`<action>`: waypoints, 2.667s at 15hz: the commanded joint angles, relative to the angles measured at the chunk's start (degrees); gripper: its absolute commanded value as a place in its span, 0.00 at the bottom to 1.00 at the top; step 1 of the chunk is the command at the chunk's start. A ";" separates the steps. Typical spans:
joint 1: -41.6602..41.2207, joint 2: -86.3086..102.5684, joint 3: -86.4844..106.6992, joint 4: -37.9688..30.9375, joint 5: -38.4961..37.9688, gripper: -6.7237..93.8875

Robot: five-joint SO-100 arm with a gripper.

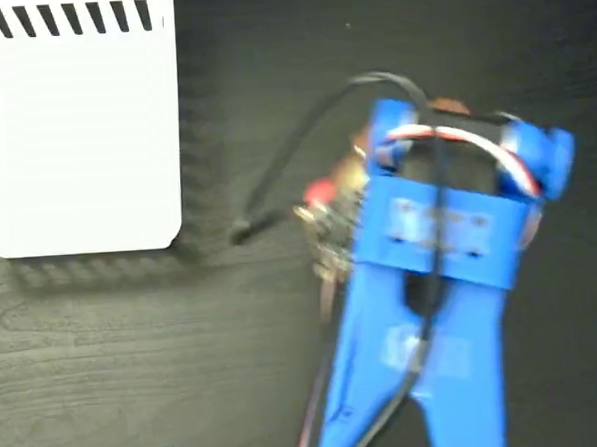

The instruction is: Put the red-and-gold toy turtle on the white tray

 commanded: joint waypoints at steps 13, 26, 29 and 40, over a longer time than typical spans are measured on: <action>-32.52 -15.56 -29.53 -5.80 60.12 0.06; -42.98 -36.47 -38.14 -10.46 67.50 0.06; -42.45 -38.85 -41.22 -11.16 68.29 0.06; -43.24 -42.28 -43.42 -7.73 68.38 0.66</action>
